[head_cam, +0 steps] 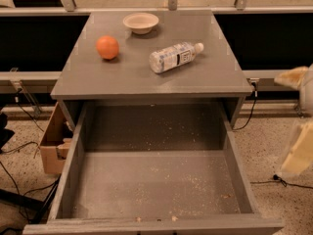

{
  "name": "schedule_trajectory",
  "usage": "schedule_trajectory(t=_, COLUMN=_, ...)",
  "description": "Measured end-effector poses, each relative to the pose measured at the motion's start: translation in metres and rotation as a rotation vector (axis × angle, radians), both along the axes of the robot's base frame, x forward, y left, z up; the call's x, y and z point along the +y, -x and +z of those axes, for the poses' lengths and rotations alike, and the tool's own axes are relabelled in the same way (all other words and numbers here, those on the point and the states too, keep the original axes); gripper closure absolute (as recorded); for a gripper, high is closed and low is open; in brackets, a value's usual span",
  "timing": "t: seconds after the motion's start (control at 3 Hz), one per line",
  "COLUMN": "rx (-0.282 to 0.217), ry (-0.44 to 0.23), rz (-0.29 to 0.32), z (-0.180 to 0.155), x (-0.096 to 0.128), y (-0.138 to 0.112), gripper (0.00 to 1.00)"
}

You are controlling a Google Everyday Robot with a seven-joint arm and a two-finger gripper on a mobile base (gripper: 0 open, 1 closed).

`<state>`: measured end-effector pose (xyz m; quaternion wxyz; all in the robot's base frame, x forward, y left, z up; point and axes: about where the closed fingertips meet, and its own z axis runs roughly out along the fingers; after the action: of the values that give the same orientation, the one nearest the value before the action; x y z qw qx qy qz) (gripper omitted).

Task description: Close top drawer

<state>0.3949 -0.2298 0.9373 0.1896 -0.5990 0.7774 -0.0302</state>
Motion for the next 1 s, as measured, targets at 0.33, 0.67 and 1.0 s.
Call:
schedule_trajectory(t=0.33, rx=-0.037, ry=0.012, rz=-0.031, z=-0.042, x=-0.016, y=0.033, gripper=0.14)
schedule_trajectory(t=0.67, rx=-0.055, ry=0.131, rz=-0.077, z=-0.11, x=-0.028, y=0.069, gripper=0.46)
schedule_trajectory(t=1.0, rx=0.021, ry=0.19, rz=-0.091, z=-0.183, x=-0.038, y=0.115, gripper=0.7)
